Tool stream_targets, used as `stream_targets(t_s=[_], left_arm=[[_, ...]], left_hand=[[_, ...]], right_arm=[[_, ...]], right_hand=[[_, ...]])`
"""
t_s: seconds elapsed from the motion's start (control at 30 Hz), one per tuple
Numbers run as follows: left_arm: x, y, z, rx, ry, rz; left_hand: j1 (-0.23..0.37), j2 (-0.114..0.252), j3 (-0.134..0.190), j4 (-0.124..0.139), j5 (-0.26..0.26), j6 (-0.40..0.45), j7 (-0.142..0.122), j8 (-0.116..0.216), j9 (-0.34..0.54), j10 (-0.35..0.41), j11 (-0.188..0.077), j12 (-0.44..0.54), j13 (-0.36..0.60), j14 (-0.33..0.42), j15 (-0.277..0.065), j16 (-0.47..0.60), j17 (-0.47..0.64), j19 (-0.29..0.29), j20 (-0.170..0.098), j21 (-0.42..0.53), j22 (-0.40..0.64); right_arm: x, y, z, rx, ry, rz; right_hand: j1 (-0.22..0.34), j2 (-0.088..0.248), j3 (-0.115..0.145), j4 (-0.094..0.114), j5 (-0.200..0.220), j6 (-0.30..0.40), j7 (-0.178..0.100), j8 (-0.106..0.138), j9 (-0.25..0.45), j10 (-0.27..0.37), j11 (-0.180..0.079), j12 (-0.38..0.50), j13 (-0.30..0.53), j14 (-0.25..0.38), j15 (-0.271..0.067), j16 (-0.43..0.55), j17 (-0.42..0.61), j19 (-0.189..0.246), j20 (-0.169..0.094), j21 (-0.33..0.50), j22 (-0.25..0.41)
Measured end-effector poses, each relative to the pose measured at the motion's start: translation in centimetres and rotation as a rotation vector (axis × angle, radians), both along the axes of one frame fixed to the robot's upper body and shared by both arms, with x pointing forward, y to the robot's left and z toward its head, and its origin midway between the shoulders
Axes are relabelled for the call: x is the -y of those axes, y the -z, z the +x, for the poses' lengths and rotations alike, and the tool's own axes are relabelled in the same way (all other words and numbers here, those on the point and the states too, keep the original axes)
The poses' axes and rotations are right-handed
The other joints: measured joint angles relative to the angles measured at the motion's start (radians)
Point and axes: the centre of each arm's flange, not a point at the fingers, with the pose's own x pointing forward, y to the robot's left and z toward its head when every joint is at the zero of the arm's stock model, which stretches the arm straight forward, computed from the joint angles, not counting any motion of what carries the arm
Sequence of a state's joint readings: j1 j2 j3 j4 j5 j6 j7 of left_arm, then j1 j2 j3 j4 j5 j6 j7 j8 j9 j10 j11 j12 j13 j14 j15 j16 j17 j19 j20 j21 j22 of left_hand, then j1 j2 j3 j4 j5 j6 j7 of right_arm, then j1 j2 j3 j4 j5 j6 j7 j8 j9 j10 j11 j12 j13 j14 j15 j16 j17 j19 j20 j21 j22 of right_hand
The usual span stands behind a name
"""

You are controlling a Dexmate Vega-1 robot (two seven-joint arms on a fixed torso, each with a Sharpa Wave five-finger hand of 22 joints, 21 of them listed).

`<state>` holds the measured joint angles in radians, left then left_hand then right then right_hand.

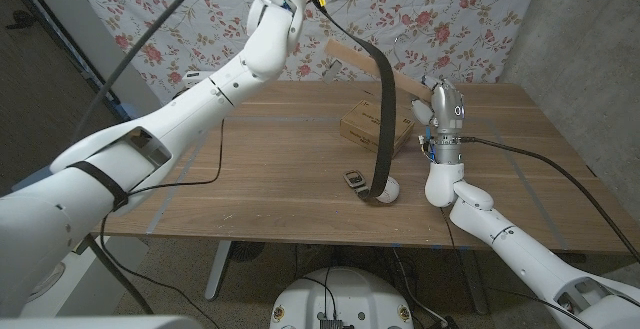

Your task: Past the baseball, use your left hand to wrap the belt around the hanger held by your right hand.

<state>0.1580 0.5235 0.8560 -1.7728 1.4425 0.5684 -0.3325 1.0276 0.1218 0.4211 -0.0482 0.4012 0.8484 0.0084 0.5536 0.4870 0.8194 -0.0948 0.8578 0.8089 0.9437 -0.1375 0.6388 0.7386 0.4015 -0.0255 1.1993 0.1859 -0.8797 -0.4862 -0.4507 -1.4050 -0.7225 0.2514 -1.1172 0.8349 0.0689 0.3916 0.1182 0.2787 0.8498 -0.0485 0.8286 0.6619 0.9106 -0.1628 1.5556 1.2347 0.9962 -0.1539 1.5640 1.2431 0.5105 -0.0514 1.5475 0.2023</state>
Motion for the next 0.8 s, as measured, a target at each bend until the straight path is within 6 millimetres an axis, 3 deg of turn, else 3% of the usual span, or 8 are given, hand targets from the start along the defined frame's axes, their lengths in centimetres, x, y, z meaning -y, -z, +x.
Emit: stream_targets(t_s=[0.07,0.33,0.8], left_arm=[[-0.4,0.9,0.7,-0.026,-0.026,0.011],[-1.3,4.0,2.9,-0.092,-0.053,0.039],[-1.0,9.0,5.1,-0.171,0.012,0.094]], left_hand=[[-0.003,-0.003,0.002,0.002,0.000,0.000,0.000,0.017,0.000,0.000,0.000,-0.001,0.000,0.002,0.002,-0.002,0.001,0.000,0.000,0.000,0.000],[-0.003,-0.003,-0.001,0.007,0.006,0.000,0.000,0.017,0.000,0.000,0.000,-0.008,0.000,0.002,0.002,-0.015,0.001,0.000,0.000,0.000,0.000],[0.002,-0.009,-0.001,0.007,0.012,0.003,-0.003,0.017,0.000,0.006,-0.001,-0.015,0.004,0.009,-0.002,-0.028,0.005,0.000,0.000,0.000,0.000]], right_arm=[[0.1,0.0,0.0,-0.002,-0.006,0.008],[-0.2,-0.8,-0.5,0.008,-0.054,0.035],[-0.6,-1.9,-0.7,0.009,-0.073,0.069]], right_hand=[[0.000,0.000,0.000,0.000,0.000,0.000,0.000,0.004,0.000,0.000,0.000,0.000,0.000,0.000,0.000,-0.001,0.000,0.000,0.000,0.000,0.000],[0.000,0.000,0.000,0.000,0.000,0.000,0.000,0.004,-0.004,0.000,0.000,0.000,0.000,0.000,0.000,-0.001,0.000,0.000,0.000,0.000,0.000],[0.000,0.000,0.000,0.000,0.000,0.000,0.000,0.011,-0.004,0.000,0.000,0.000,-0.001,0.000,0.000,-0.001,0.000,0.000,0.000,0.000,0.000]])
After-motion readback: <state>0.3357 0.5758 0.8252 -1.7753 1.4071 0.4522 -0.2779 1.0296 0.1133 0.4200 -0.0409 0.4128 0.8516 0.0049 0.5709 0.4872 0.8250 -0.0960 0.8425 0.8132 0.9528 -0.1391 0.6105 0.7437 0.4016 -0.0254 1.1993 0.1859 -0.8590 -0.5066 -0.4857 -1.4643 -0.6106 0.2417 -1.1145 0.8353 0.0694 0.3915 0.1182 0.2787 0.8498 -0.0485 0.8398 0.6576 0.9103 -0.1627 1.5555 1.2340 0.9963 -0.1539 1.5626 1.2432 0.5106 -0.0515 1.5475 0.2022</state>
